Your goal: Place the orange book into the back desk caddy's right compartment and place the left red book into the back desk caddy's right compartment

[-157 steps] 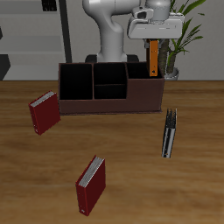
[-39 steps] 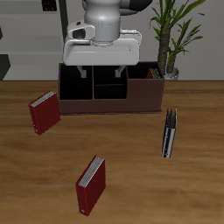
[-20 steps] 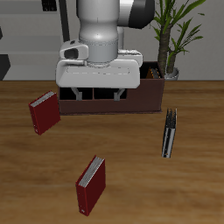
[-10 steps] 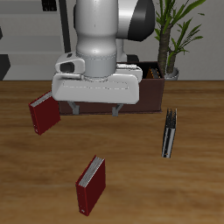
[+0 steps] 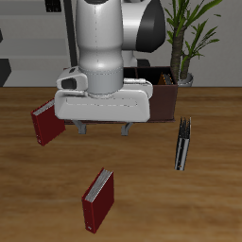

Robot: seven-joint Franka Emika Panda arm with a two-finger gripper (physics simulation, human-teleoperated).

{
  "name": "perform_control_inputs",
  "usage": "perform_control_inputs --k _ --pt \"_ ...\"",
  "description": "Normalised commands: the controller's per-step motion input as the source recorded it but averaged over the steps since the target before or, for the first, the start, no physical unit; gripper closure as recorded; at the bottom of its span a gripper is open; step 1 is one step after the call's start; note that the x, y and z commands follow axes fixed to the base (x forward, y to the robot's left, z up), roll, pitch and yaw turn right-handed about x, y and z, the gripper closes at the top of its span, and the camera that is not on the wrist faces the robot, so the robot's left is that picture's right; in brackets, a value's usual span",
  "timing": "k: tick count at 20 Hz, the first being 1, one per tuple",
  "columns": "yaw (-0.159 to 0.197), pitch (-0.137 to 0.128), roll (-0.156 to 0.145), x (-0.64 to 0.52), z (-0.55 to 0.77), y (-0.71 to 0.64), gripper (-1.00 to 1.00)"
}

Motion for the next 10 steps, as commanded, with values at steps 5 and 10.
perform_control_inputs --k 5,10 --pt "-0.025 0.002 0.002 0.13 -0.32 -0.08 -1.0" --pt "-0.035 0.012 -0.008 0.13 -0.29 -0.18 -1.0"
